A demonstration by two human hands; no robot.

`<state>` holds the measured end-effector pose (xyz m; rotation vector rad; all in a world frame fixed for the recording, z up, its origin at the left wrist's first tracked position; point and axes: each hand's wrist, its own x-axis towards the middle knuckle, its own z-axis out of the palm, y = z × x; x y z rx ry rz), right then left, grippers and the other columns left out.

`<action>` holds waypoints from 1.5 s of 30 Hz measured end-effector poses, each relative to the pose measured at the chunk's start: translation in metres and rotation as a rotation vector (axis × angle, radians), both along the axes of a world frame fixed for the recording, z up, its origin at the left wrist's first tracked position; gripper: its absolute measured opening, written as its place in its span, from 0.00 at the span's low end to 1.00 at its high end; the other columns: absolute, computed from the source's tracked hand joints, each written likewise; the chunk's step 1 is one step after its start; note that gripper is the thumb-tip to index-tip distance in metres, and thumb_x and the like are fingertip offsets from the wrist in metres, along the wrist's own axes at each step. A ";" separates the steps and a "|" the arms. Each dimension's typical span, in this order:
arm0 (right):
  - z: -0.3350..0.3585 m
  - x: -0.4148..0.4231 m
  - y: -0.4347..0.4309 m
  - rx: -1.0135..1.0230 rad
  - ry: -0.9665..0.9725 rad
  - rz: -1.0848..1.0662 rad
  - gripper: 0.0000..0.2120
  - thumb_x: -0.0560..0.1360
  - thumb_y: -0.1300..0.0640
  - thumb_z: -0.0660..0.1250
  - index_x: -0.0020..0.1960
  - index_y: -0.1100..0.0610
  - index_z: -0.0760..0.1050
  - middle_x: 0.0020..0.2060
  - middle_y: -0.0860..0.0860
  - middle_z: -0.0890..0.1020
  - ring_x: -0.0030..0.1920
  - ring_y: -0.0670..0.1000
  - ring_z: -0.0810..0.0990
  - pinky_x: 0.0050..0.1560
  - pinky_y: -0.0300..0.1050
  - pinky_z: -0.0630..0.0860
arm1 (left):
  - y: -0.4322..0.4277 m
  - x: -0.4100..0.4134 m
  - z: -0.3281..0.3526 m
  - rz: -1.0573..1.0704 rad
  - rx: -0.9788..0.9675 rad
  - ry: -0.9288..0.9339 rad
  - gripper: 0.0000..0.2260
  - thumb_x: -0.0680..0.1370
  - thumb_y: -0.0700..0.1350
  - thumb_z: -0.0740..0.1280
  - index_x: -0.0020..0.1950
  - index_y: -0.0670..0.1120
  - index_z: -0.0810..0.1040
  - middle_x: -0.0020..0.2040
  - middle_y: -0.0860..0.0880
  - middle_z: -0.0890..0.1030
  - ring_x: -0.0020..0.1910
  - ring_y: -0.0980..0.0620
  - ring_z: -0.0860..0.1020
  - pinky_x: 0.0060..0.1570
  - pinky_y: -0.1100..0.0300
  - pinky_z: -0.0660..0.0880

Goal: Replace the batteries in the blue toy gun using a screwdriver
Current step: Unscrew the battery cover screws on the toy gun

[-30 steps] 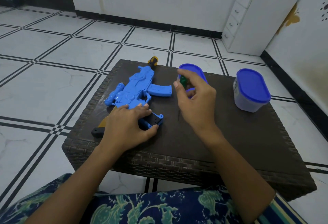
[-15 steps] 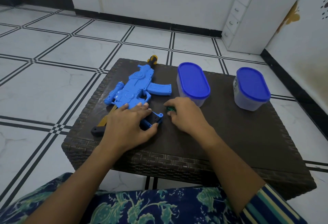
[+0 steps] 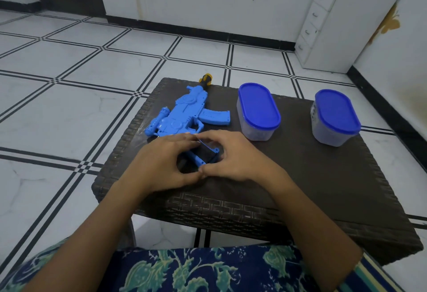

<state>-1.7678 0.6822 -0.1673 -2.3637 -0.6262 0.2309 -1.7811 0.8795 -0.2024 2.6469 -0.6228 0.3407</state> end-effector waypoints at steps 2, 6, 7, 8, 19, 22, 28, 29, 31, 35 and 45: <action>-0.006 0.000 0.005 -0.071 -0.019 0.003 0.36 0.65 0.48 0.79 0.70 0.48 0.71 0.62 0.47 0.77 0.61 0.45 0.75 0.59 0.40 0.72 | 0.007 -0.001 -0.001 -0.066 0.064 0.040 0.36 0.64 0.68 0.67 0.69 0.52 0.72 0.69 0.56 0.72 0.71 0.58 0.65 0.68 0.57 0.66; -0.014 0.005 0.006 -0.171 -0.039 -0.067 0.38 0.63 0.46 0.80 0.70 0.50 0.70 0.64 0.49 0.77 0.64 0.50 0.74 0.63 0.48 0.74 | 0.019 -0.006 -0.005 -0.042 0.117 0.088 0.42 0.63 0.72 0.65 0.74 0.55 0.64 0.75 0.59 0.60 0.75 0.58 0.56 0.73 0.52 0.58; -0.015 0.004 0.006 -0.155 -0.061 -0.078 0.36 0.64 0.47 0.79 0.68 0.50 0.72 0.63 0.49 0.78 0.63 0.50 0.75 0.63 0.50 0.74 | 0.022 -0.006 -0.007 -0.031 0.109 0.088 0.43 0.63 0.72 0.65 0.74 0.56 0.63 0.75 0.60 0.60 0.75 0.58 0.55 0.72 0.50 0.59; -0.014 0.003 0.007 -0.118 -0.098 -0.086 0.33 0.64 0.49 0.79 0.66 0.51 0.74 0.61 0.49 0.79 0.61 0.49 0.76 0.61 0.51 0.75 | 0.024 -0.007 -0.007 -0.022 0.095 0.093 0.43 0.63 0.71 0.65 0.74 0.56 0.63 0.75 0.60 0.59 0.75 0.58 0.55 0.72 0.50 0.60; 0.015 -0.008 0.009 0.778 -0.315 -0.269 0.26 0.66 0.62 0.79 0.62 0.58 0.75 0.56 0.49 0.80 0.59 0.44 0.80 0.55 0.44 0.80 | -0.011 -0.029 0.025 0.002 -0.595 -0.068 0.26 0.69 0.41 0.69 0.68 0.46 0.74 0.58 0.55 0.79 0.57 0.67 0.75 0.55 0.73 0.69; 0.018 -0.007 0.013 0.835 -0.311 -0.263 0.27 0.68 0.63 0.78 0.65 0.59 0.73 0.59 0.52 0.79 0.61 0.48 0.80 0.57 0.44 0.80 | -0.026 -0.035 0.026 0.085 -0.771 -0.026 0.26 0.69 0.40 0.67 0.68 0.48 0.74 0.58 0.58 0.79 0.59 0.66 0.75 0.58 0.70 0.71; 0.006 -0.004 0.016 0.689 -0.336 -0.150 0.35 0.73 0.59 0.74 0.76 0.51 0.63 0.70 0.47 0.72 0.70 0.48 0.72 0.64 0.53 0.76 | -0.049 -0.043 0.027 0.133 -1.056 0.064 0.27 0.68 0.37 0.64 0.67 0.49 0.74 0.60 0.57 0.79 0.60 0.60 0.76 0.56 0.65 0.74; 0.004 -0.004 0.016 0.652 -0.335 -0.126 0.37 0.74 0.58 0.73 0.77 0.50 0.59 0.72 0.45 0.69 0.71 0.45 0.70 0.66 0.50 0.74 | -0.053 -0.044 0.027 0.128 -1.127 0.084 0.26 0.69 0.36 0.63 0.67 0.47 0.74 0.59 0.55 0.80 0.60 0.58 0.77 0.58 0.62 0.74; 0.000 -0.003 0.016 0.577 -0.322 -0.100 0.38 0.75 0.56 0.72 0.78 0.48 0.55 0.73 0.44 0.68 0.72 0.41 0.67 0.69 0.42 0.70 | -0.060 -0.046 0.027 0.145 -1.315 0.141 0.24 0.68 0.36 0.63 0.65 0.46 0.75 0.57 0.53 0.82 0.60 0.55 0.78 0.57 0.58 0.75; -0.011 0.002 0.011 0.448 -0.280 -0.080 0.33 0.77 0.52 0.70 0.77 0.48 0.60 0.73 0.44 0.68 0.74 0.42 0.65 0.73 0.48 0.66 | -0.067 -0.047 0.026 0.237 -1.568 0.240 0.24 0.66 0.36 0.63 0.63 0.45 0.77 0.55 0.49 0.83 0.57 0.54 0.80 0.55 0.59 0.76; -0.021 0.002 0.017 0.224 -0.133 -0.233 0.30 0.73 0.42 0.70 0.72 0.49 0.70 0.76 0.52 0.63 0.77 0.50 0.57 0.77 0.52 0.56 | -0.063 -0.036 0.016 0.224 -2.179 0.550 0.17 0.72 0.36 0.57 0.58 0.40 0.77 0.54 0.44 0.82 0.56 0.45 0.80 0.63 0.44 0.71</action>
